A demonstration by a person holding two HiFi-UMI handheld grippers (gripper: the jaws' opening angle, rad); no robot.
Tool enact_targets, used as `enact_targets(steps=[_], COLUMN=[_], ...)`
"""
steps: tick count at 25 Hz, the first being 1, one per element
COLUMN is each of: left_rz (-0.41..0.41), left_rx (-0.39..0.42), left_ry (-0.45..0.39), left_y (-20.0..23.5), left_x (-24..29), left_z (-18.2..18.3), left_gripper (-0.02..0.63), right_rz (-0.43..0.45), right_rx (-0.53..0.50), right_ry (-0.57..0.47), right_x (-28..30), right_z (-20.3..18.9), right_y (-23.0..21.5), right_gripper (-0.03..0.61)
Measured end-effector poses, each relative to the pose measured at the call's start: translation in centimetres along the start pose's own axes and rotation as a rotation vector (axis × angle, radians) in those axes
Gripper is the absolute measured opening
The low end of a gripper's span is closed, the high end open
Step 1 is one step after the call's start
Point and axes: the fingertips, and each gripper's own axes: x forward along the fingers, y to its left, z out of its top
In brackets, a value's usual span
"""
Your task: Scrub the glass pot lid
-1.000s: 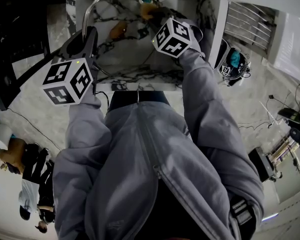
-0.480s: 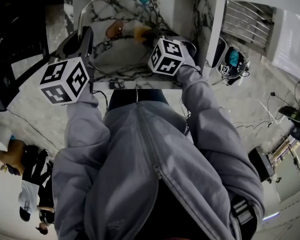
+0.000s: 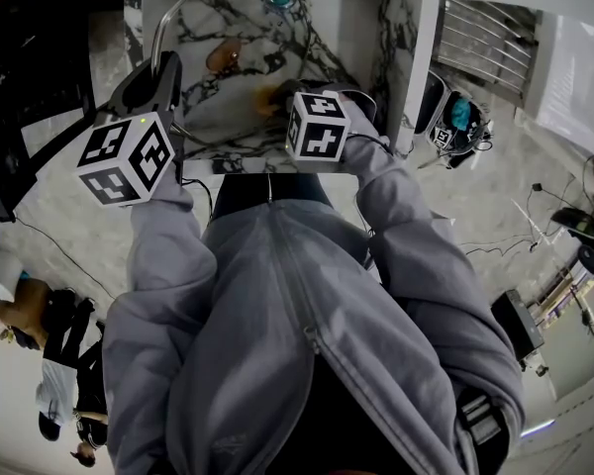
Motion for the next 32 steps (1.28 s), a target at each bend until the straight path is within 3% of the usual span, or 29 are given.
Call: enact_targets(steps=[7,11,22,32], left_rz=[0.001,0.004,0.009,0.007], left_rx=[0.025,0.038,0.069,0.096], left_ry=[0.012,0.028,0.067,0.097], left_y=[-0.5,-0.9,-2.0,-3.4], left_x=[-0.2,-0.7,-1.6,-2.2], left_z=[0.3,0.4,1.1,2.4], left_gripper=[0.04,0.04,0.04,0.04], right_rz=[0.192,0.209,-0.003,-0.191], right_rx=[0.066,0.135,0.157,0.211], right_ry=[-0.045,-0.124,-0.207,-0.234], right_x=[-1.6,-4.5,-15.5,-23.2], right_z=[3.1,5.0,7.2,6.0], right_y=[2.7,3.6,0.6,-5.0], right_gripper=[0.054,0.054,0.054,0.054])
